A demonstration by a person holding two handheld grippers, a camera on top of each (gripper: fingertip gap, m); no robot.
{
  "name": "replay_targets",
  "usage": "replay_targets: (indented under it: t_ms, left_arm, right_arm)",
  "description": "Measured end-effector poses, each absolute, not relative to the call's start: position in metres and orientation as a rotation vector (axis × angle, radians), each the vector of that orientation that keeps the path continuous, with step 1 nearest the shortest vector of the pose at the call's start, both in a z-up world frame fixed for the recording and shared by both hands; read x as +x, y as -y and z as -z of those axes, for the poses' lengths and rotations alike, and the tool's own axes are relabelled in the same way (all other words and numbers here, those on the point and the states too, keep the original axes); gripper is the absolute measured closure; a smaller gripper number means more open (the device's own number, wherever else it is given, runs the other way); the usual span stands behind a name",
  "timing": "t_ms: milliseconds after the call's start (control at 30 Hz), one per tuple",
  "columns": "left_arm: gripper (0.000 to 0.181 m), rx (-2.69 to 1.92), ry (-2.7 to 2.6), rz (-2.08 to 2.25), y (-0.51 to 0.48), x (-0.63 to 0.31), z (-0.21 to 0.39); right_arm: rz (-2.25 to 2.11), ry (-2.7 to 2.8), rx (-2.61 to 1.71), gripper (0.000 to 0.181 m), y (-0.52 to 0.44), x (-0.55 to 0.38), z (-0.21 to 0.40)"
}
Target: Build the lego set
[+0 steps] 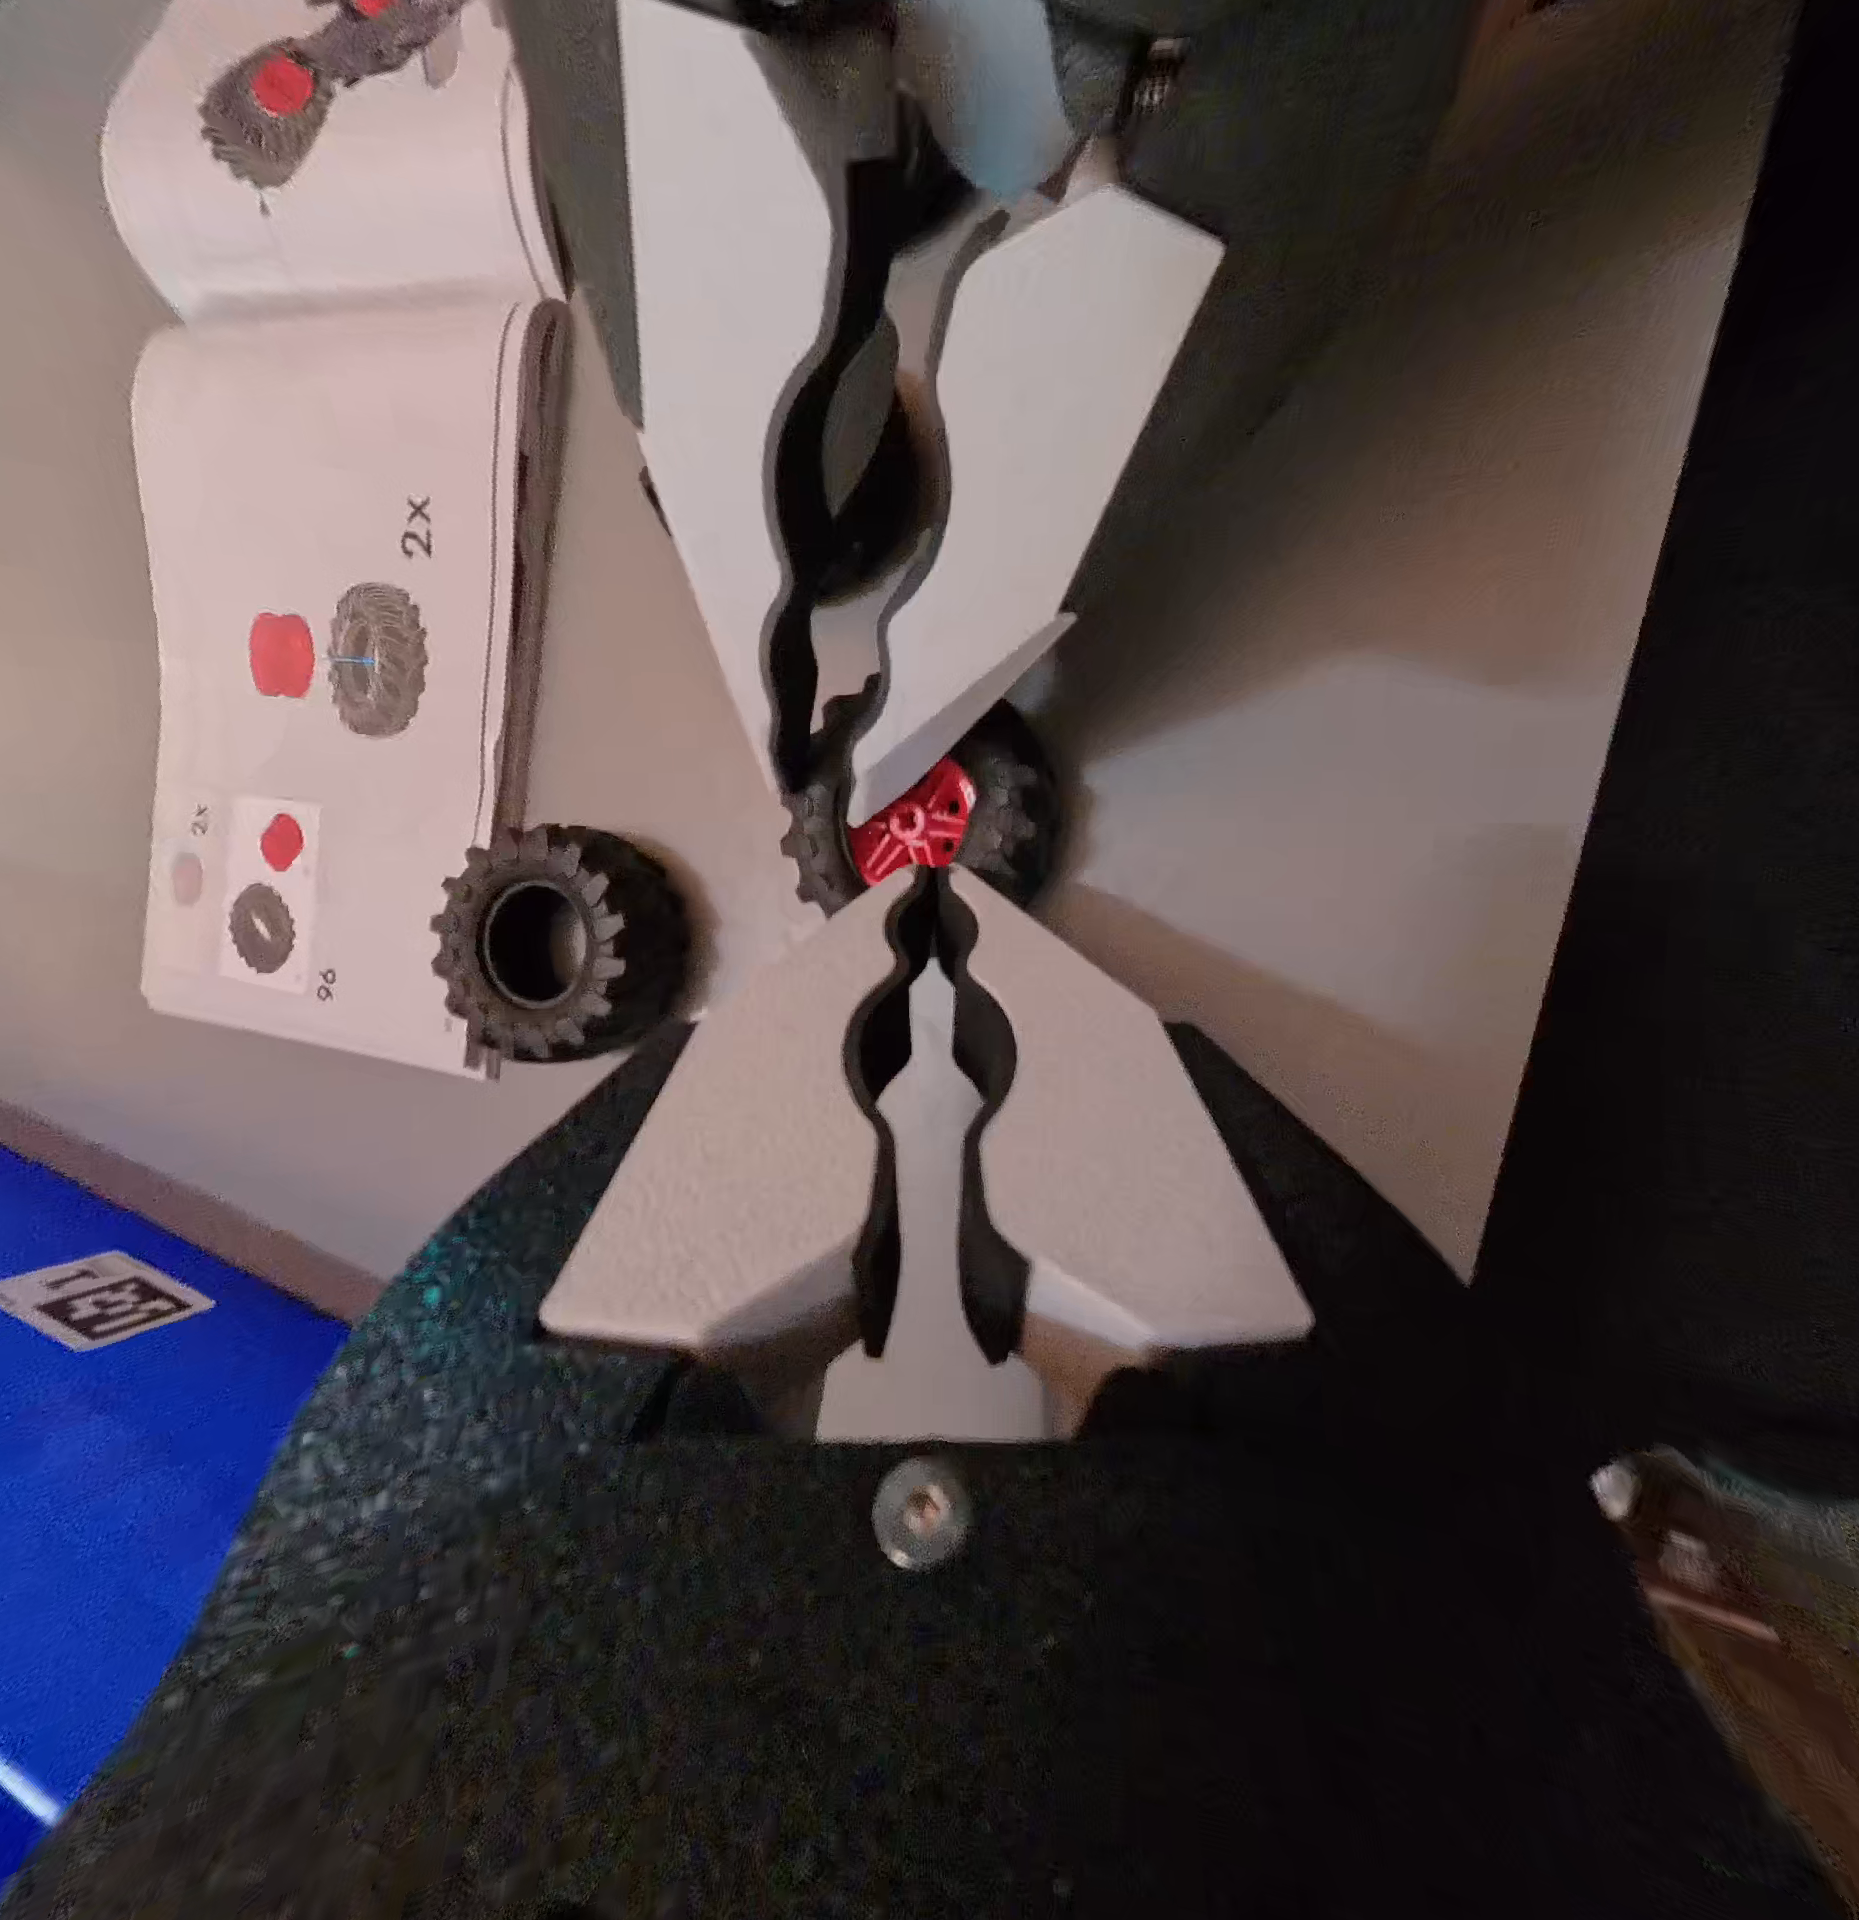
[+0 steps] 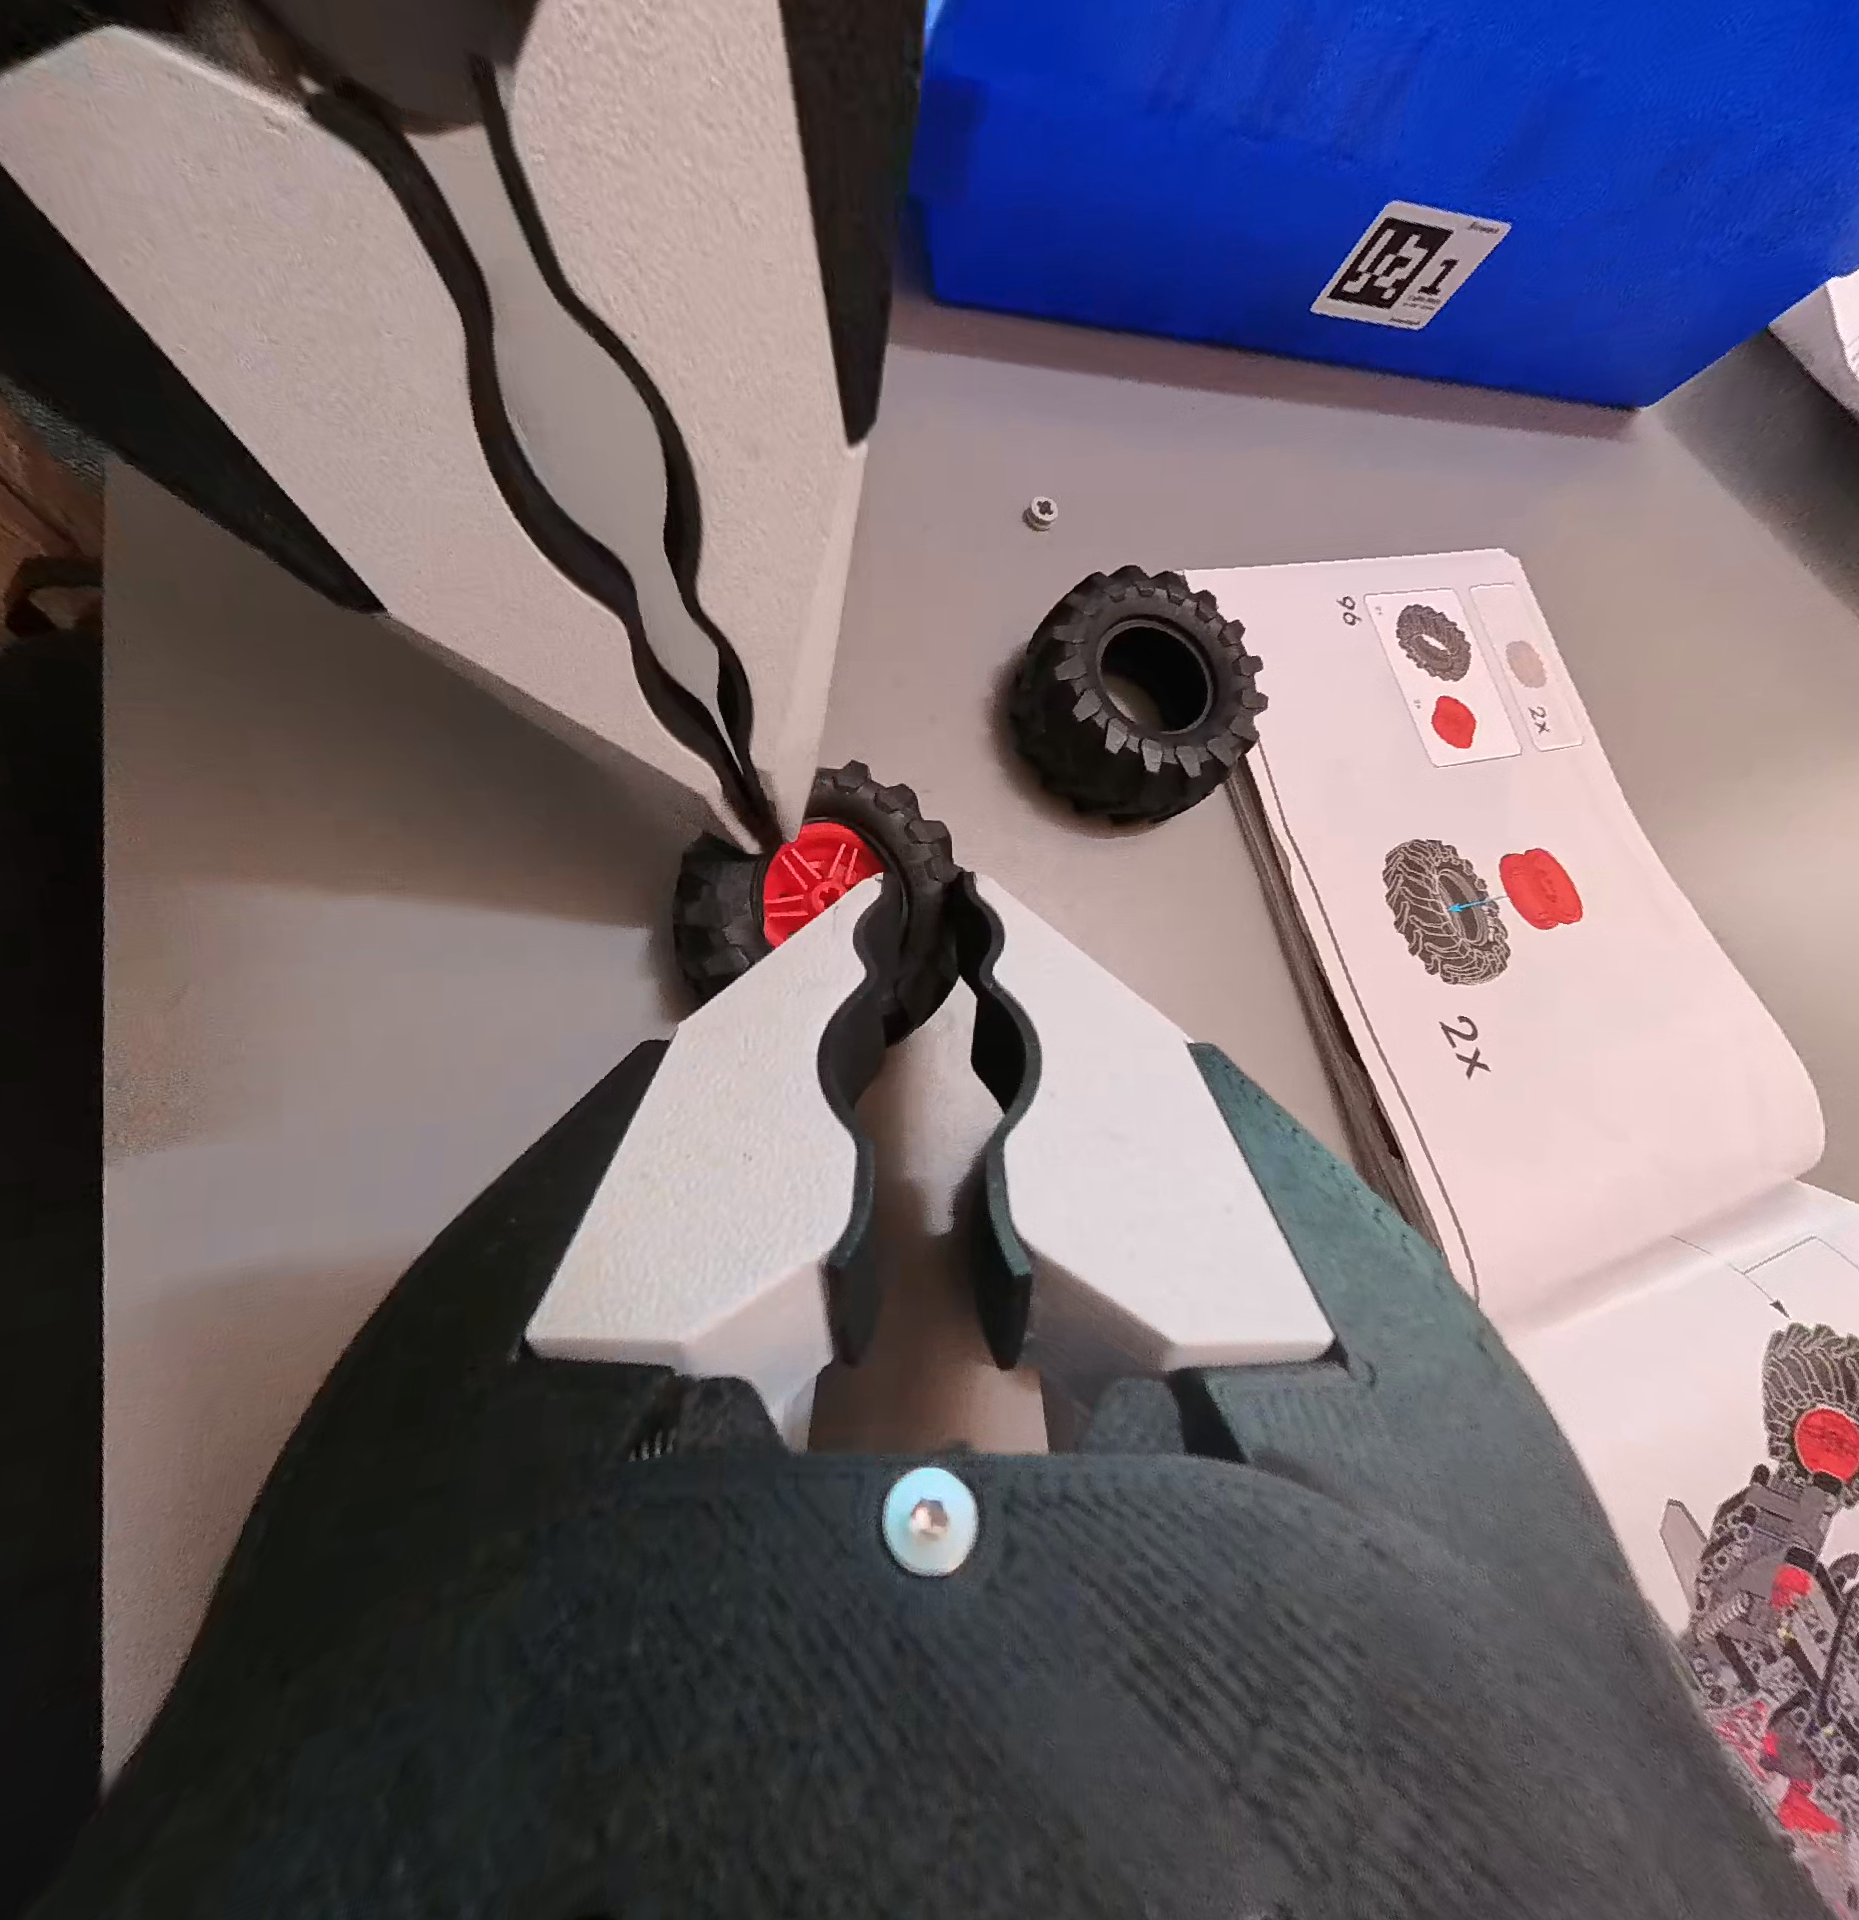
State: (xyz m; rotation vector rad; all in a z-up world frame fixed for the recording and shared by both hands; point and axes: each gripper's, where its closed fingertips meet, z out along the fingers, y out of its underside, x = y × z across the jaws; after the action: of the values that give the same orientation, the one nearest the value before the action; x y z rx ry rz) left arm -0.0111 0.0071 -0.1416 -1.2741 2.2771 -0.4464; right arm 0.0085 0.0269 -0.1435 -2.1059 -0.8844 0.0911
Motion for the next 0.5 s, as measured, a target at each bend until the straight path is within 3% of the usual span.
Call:
replay_targets:
  t_ms: [200, 267, 333, 500]
  left_arm:
    - [0.181, -1.152, -2.516, 0.338, 0.011, -0.027, 0.144]
    - [0.181, -1.087, -2.629, 0.389, 0.037, -0.038, 0.162]
    - [0.181, -0.982, -2.459, 0.056, 0.005, -0.031, 0.160]
    - [0.181, -1.067, -2.200, 0.371, 0.005, -0.007, 0.119]
  right_arm:
    - [-0.136, 0.788, -2.116, 0.171, -0.030, 0.011, 0.143]
    - [0.134, 0.786, -2.193, 0.181, -0.036, 0.051, 0.153]
    - [0.082, 0.922, -2.209, 0.181, -0.023, 0.045, 0.152]
    - [-0.060, 0.968, -2.171, 0.181, -0.023, 0.029, 0.153]
